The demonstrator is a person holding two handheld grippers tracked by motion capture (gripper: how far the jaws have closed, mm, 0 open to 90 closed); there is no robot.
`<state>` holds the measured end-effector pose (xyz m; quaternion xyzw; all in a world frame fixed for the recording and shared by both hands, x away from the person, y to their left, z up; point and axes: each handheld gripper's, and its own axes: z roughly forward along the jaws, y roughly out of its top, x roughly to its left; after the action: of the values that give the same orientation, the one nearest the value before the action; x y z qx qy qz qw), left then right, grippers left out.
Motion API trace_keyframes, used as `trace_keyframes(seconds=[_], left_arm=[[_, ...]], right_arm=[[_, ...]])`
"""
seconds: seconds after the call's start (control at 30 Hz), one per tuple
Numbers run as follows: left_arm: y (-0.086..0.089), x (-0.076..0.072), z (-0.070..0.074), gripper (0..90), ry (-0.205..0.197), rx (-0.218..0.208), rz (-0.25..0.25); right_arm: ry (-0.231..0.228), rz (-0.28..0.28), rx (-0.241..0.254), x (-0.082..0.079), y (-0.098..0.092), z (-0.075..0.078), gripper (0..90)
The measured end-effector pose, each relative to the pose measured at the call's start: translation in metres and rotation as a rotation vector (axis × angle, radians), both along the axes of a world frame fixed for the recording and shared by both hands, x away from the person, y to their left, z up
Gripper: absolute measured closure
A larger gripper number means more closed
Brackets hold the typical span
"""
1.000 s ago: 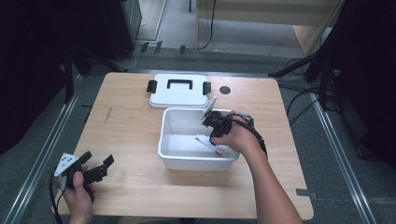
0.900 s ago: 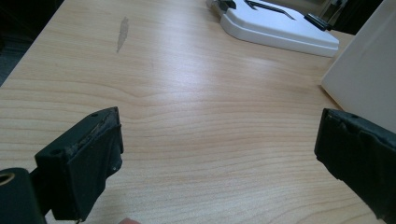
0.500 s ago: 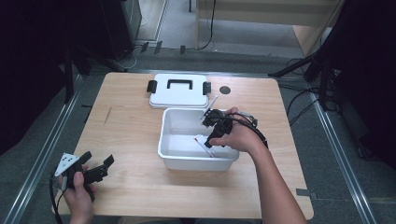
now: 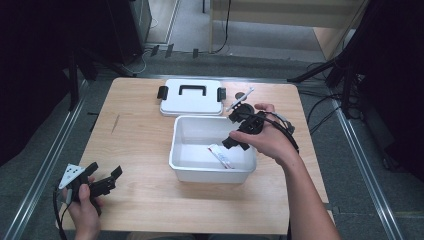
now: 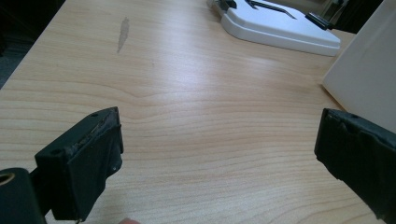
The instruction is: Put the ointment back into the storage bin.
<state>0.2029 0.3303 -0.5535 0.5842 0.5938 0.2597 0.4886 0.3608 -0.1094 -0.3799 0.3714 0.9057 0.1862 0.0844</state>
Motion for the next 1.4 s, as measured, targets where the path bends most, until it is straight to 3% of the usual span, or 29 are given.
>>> trace_keyframes(seconds=[0.37, 0.63, 0.87, 0.97, 1.2, 1.3, 1.4], left_arm=[[0.000, 0.000, 0.000, 1.8, 0.000, 0.006, -0.001], [0.000, 0.000, 0.000, 1.8, 0.001, 0.006, 0.002], [0.000, 0.000, 0.000, 1.8, 0.001, 0.007, 0.002], [0.000, 0.000, 0.000, 1.8, 0.001, 0.008, 0.002], [0.000, 0.000, 0.000, 1.8, 0.000, 0.008, 0.002], [0.000, 0.000, 0.000, 1.8, 0.000, 0.007, 0.002], [0.000, 0.000, 0.000, 1.8, 0.000, 0.006, 0.002]], right_arm=[[-0.042, -0.048, 0.032, -0.014, -0.038, 0.017, 0.0], [-0.038, -0.100, 0.046, -0.017, -0.069, 0.011, 0.0], [-0.069, -0.183, 0.075, -0.019, -0.102, -0.006, 0.0], [-0.090, -0.219, 0.115, -0.021, -0.116, -0.015, 0.0], [-0.164, -0.281, 0.176, -0.031, -0.140, -0.041, 0.0], [-0.203, -0.321, 0.234, -0.037, -0.154, -0.057, 0.0], [-0.226, -0.332, 0.246, -0.041, -0.161, -0.066, 0.0]])
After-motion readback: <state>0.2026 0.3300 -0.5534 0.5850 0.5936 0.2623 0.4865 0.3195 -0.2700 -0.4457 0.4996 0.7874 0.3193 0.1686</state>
